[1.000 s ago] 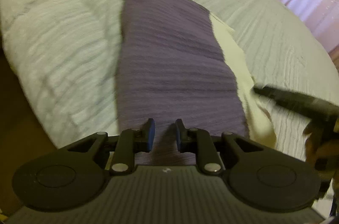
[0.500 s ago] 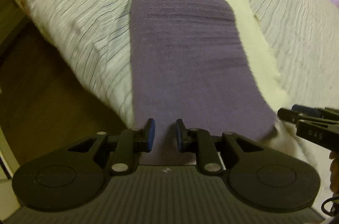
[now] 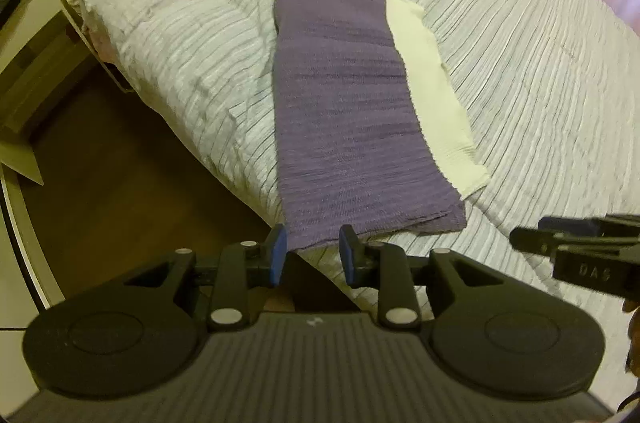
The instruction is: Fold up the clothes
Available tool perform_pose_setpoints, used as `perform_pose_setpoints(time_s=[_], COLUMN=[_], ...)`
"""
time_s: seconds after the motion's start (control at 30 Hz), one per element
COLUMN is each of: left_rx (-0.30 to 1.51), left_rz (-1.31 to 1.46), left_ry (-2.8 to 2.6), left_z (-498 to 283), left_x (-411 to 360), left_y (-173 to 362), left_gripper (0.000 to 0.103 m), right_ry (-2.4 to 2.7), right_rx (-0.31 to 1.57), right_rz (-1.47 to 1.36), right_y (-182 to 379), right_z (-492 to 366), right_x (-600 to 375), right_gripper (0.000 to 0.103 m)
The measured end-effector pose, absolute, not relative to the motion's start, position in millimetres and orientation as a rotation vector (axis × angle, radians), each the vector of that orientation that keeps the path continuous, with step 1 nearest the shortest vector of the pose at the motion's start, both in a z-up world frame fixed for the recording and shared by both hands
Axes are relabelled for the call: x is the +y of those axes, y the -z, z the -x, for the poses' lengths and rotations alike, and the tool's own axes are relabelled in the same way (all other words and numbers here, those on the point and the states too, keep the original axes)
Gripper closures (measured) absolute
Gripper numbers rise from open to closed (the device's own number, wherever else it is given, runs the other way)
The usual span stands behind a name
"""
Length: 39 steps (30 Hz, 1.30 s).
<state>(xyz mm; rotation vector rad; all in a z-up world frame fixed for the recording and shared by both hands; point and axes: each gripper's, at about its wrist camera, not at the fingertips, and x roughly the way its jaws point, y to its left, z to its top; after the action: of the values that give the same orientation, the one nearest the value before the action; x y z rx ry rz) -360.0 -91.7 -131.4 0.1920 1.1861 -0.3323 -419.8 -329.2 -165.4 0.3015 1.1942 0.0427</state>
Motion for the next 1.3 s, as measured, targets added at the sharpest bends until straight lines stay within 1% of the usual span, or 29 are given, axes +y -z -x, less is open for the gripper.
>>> perform_pose_setpoints(time_s=[0.13,0.43,0.6,0.8,1.0,1.3], left_rx=[1.161,1.115,1.093,1.097,1.083,1.054], left_rz=[-0.185,-0.194,-0.173,-0.169,-0.177,-0.168], left_ry=[0.339,0.369,0.374,0.384,0.406,0.407], left_z=[373,399,424,454,477,499], left_x=[-83,-60,-35,-5,10,31], left_y=[113,92,82,81,76,67], left_gripper=[0.074,0.072,0.068,0.068,0.068,0.066], right_ry=[-0.032,0.041,0.052,0.035,0.085,0.108], right_rx=[1.201,1.162,1.158,1.136,1.126,1.077], right_rz=[-0.318,-0.307,-0.29,-0.277,-0.284,-0.239], right_y=[157,136,125,114,107,89], right_z=[430,453,473,501,528,546], right_x=[-324,-308,-286,-254,-238,-208], right_gripper=[0.06,0.06,0.06,0.06,0.06,0.06])
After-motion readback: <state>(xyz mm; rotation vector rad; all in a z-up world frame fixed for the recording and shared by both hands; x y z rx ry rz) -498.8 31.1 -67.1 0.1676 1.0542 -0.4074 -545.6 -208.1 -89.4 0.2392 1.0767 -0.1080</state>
